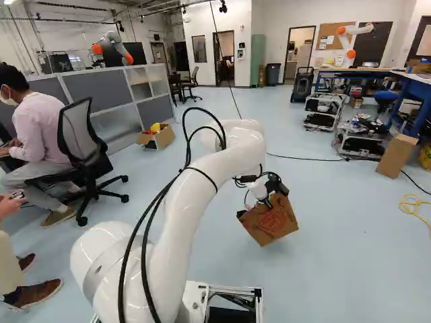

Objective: Pick up the grocery bag from the ground

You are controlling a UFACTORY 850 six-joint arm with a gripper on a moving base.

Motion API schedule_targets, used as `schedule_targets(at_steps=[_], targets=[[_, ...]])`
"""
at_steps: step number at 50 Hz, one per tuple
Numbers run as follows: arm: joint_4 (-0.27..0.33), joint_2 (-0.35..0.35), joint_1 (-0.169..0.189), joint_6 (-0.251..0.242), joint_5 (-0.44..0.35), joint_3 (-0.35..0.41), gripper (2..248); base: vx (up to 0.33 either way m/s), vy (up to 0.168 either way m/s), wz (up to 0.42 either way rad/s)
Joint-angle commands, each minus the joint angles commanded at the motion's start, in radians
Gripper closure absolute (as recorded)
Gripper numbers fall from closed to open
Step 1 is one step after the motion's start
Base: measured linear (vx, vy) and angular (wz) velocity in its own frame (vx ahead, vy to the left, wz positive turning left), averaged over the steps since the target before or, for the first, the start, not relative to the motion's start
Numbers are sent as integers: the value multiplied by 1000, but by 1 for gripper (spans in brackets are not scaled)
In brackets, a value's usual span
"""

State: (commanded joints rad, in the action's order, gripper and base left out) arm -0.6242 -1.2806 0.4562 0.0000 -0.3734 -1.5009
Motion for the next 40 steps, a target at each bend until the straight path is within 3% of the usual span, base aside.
schedule_targets(at_steps=[15,40], targets=[[0,162,-28,0,-189,204,228,0,0,0],[0,434,-109,0,-461,517,228,0,0,0]])
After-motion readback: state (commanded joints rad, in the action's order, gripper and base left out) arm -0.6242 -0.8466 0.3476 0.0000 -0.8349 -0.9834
